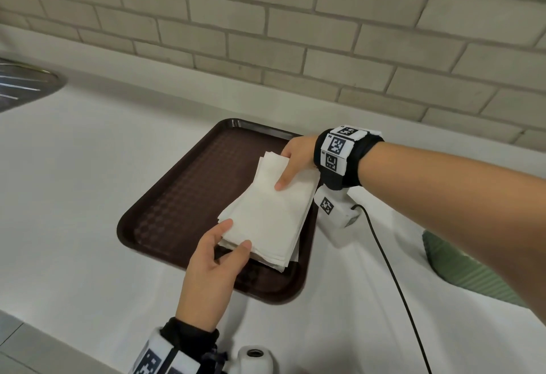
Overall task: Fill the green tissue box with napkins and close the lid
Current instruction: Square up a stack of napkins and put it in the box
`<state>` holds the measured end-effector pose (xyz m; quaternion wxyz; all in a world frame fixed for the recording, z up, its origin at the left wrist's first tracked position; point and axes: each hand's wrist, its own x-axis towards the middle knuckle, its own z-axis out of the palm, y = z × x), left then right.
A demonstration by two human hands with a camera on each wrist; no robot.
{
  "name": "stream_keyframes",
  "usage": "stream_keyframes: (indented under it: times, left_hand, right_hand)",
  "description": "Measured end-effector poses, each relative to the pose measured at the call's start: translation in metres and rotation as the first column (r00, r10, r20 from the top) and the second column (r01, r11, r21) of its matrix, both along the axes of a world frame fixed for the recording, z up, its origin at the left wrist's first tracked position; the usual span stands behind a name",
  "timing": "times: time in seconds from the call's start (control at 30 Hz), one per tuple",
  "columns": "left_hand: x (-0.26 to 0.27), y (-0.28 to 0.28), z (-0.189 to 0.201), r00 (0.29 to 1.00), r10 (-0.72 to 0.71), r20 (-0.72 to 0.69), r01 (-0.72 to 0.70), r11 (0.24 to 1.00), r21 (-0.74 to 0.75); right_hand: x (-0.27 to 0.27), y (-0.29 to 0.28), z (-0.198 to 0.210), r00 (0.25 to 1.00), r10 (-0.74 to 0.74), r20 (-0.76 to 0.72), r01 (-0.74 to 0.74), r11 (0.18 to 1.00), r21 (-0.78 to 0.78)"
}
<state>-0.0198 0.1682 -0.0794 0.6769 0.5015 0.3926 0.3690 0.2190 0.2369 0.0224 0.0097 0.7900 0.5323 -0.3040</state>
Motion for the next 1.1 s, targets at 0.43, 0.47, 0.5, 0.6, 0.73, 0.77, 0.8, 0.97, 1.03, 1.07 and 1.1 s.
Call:
stream_keyframes:
  times: [0.43,0.47,0.5,0.6,0.73,0.77,0.8,0.97,1.03,1.07,1.1]
  left_hand:
    - [-0.003,-0.001,-0.002,0.997,0.037,-0.073,-0.032,0.997,0.074]
    - [-0.003,0.001,-0.003,0.992,0.057,-0.112,-0.044,0.992,0.118]
    - [-0.003,0.002,-0.003,0.986,0.076,-0.147,-0.053,0.987,0.154]
    - [-0.005,0.009,-0.002,0.977,0.123,-0.175,-0.087,0.977,0.197]
    - [-0.005,0.016,-0.005,0.982,0.065,-0.178,-0.040,0.989,0.140]
    - [-0.004,0.015,-0.004,0.984,0.043,-0.175,-0.021,0.992,0.128]
    - [-0.004,0.015,-0.003,0.986,0.026,-0.164,-0.005,0.992,0.125]
    - [-0.003,0.011,0.004,0.992,-0.032,-0.126,0.046,0.993,0.113]
    - [-0.003,0.013,0.004,0.990,-0.041,-0.134,0.056,0.992,0.109]
    - [-0.003,0.014,0.003,0.989,-0.047,-0.137,0.062,0.992,0.109]
    - [-0.003,0.014,0.003,0.989,-0.050,-0.137,0.064,0.992,0.104]
  right_hand:
    - [0.005,-0.003,-0.008,0.996,0.055,-0.068,-0.043,0.985,0.165]
    - [0.006,-0.004,-0.008,0.993,0.057,-0.105,-0.039,0.985,0.170]
    - [0.006,-0.004,-0.008,0.989,0.056,-0.136,-0.031,0.984,0.176]
    - [0.008,-0.008,-0.009,0.970,0.036,-0.241,0.015,0.978,0.206]
    - [0.009,-0.018,-0.020,0.920,-0.041,-0.389,0.130,0.970,0.205]
    - [0.009,-0.021,-0.023,0.911,-0.057,-0.408,0.157,0.964,0.215]
    - [0.009,-0.023,-0.027,0.901,-0.075,-0.427,0.187,0.956,0.228]
    - [0.008,-0.028,-0.031,0.918,-0.084,-0.387,0.194,0.947,0.256]
    - [0.006,-0.030,-0.031,0.958,-0.057,-0.282,0.146,0.941,0.304]
    - [0.005,-0.030,-0.033,0.971,-0.049,-0.233,0.129,0.931,0.341]
    - [0.004,-0.031,-0.034,0.980,-0.038,-0.193,0.110,0.920,0.377]
